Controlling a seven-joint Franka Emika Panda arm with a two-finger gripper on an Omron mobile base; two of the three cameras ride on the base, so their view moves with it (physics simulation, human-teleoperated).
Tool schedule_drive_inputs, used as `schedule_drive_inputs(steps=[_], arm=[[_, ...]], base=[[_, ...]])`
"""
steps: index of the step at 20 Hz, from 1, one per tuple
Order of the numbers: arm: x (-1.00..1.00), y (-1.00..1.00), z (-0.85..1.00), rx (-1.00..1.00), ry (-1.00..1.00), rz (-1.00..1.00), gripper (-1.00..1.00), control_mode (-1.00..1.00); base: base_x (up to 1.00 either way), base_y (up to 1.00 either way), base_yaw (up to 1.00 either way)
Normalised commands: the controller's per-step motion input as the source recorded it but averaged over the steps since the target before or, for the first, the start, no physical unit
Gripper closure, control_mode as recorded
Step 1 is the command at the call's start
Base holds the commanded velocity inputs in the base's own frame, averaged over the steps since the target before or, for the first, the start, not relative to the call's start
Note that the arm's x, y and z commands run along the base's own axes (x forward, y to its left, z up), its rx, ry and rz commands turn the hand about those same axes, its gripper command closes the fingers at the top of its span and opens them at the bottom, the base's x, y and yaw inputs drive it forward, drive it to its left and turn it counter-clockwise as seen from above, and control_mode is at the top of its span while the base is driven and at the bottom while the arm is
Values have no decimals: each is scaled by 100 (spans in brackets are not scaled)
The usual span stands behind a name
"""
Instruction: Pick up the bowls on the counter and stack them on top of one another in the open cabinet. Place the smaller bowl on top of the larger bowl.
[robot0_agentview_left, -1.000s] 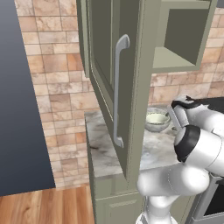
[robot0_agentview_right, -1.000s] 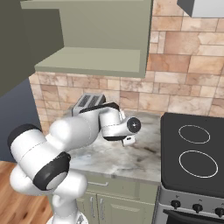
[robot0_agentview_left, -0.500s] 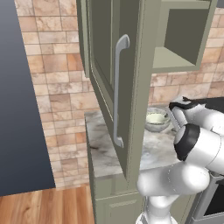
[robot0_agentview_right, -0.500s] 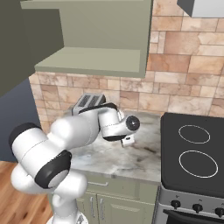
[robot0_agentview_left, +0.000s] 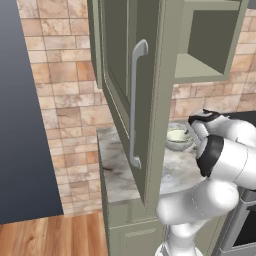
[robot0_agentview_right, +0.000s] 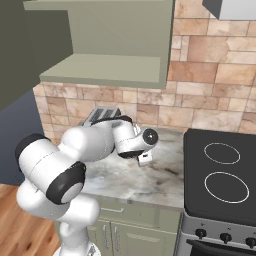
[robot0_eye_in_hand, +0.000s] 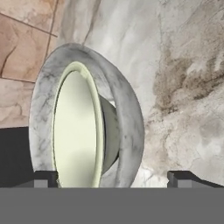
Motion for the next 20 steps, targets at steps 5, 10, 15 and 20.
schedule_drive_inputs(steps=[5, 10, 15, 20], arm=[[2, 0, -15, 0, 1, 0, -100, -100], [2, 0, -13, 0, 0, 0, -100, -100], [3, 2, -12, 0, 0, 0, -100, -100], [2, 3, -12, 0, 0, 0, -100, -100]], base=[[0, 0, 0], [0, 0, 0], [0, 0, 0], [0, 0, 0]])
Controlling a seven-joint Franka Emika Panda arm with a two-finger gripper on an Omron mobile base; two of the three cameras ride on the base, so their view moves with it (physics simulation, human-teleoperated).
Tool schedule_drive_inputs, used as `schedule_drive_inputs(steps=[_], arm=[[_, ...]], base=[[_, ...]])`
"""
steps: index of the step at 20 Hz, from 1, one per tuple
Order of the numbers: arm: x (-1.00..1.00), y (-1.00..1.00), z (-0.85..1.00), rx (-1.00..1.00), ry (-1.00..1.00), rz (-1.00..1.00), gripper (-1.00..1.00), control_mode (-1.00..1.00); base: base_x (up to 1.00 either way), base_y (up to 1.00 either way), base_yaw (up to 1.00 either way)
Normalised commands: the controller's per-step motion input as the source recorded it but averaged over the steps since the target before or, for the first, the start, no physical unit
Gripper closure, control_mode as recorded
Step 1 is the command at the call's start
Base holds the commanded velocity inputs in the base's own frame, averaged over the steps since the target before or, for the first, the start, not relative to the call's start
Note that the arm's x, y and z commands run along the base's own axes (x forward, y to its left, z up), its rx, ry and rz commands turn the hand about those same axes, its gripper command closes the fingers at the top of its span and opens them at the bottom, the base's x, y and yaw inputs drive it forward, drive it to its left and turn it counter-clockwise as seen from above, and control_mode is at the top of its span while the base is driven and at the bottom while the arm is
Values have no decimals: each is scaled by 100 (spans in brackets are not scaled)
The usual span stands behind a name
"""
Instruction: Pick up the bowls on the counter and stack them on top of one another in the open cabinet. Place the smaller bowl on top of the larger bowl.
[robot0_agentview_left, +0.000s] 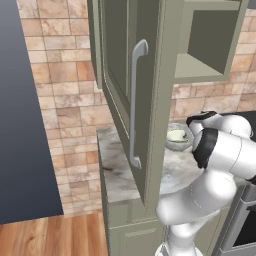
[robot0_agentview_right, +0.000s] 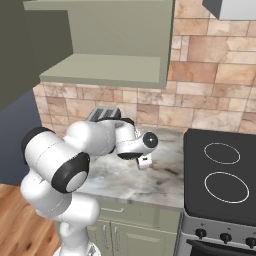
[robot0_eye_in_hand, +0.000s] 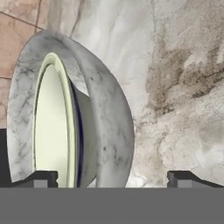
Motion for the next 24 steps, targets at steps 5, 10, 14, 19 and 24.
schedule_drive_inputs(steps=[5, 10, 14, 19, 24], arm=[[2, 3, -11, 0, 1, 0, -100, -100], [0, 5, -3, 0, 0, 0, 100, -100], [0, 0, 0, 0, 0, 0, 100, -100], [-12, 0, 3, 0, -1, 0, 100, -100], [-38, 0, 21, 2, -1, 0, 100, -100]], base=[[0, 0, 0], [0, 0, 0], [0, 0, 0], [0, 0, 0], [0, 0, 0]])
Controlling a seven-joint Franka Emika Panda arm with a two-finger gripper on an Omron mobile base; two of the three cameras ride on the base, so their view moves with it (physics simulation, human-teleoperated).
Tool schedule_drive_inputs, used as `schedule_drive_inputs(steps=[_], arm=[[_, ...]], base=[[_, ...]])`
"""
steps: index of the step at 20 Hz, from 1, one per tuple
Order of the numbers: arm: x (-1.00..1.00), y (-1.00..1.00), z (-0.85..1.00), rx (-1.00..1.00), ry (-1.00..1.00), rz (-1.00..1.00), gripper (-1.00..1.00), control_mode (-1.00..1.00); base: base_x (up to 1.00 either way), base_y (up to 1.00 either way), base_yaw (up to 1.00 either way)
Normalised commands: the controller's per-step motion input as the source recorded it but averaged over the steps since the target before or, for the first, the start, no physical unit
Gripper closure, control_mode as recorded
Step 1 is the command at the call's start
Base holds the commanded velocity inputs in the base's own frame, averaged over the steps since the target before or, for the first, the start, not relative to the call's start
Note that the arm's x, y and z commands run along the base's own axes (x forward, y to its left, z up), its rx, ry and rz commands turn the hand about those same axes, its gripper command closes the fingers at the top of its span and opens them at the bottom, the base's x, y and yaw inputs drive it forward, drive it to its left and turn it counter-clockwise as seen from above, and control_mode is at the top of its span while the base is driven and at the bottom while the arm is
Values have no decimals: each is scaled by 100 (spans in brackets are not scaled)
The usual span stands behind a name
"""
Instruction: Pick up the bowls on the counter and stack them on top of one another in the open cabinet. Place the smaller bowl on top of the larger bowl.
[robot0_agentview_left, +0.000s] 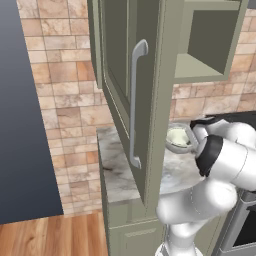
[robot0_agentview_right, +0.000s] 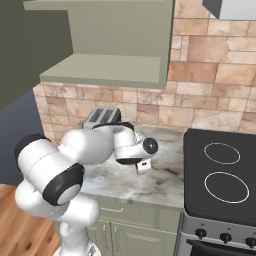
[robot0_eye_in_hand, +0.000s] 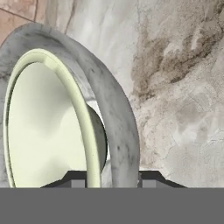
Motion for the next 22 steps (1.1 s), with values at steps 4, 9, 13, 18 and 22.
schedule_drive_inputs(steps=[4, 9, 13, 18, 22], arm=[[-47, 0, 46, 2, -5, 0, 100, -100], [-43, 0, 60, 0, -2, -1, 100, -100], [-43, 0, 62, 0, 0, 0, 100, -100], [-42, 0, 63, 0, -1, 0, 100, -100], [-42, 0, 64, 0, -2, 0, 100, -100]], base=[[0, 0, 0], [0, 0, 0], [0, 0, 0], [0, 0, 0], [0, 0, 0]])
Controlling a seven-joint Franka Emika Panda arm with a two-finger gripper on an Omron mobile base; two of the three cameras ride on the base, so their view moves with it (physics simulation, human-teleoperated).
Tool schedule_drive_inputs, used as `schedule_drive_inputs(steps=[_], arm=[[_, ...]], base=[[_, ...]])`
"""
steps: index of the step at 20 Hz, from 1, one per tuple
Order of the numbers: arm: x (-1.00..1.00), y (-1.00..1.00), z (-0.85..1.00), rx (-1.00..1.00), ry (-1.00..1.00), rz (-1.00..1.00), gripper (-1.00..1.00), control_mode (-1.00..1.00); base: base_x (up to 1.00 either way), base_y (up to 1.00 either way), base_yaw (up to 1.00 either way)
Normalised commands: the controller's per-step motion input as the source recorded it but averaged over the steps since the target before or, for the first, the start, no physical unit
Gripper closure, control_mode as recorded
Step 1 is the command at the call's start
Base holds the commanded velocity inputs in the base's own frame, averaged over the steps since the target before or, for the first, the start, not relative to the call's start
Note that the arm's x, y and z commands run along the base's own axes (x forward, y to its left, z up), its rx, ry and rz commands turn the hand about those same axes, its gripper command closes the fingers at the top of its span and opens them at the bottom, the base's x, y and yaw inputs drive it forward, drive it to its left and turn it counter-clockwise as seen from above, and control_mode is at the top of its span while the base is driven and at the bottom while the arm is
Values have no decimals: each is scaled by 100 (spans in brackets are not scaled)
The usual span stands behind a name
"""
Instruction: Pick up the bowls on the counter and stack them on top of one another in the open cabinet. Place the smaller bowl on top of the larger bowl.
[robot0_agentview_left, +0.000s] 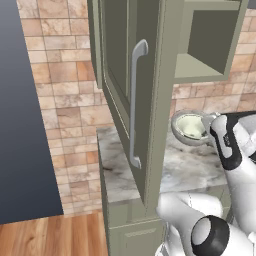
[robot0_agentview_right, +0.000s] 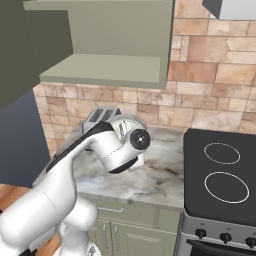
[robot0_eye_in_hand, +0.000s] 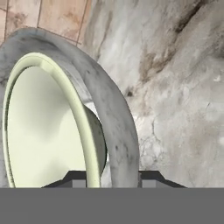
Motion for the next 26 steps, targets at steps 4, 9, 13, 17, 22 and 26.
schedule_drive_inputs(steps=[4, 9, 13, 17, 22, 26], arm=[[-43, 0, 68, 0, -4, 0, 100, -100], [-41, 0, 66, 0, -4, 0, 100, -100], [-42, 0, 65, 0, -2, 0, 100, -100], [-37, 0, 61, 0, -2, 0, 100, -100], [-20, 0, 52, 0, -4, 0, 100, -100], [-6, 4, 38, 0, -2, 0, 100, -100]], base=[[0, 0, 0], [0, 0, 0], [0, 0, 0], [0, 0, 0], [0, 0, 0], [0, 0, 0]])
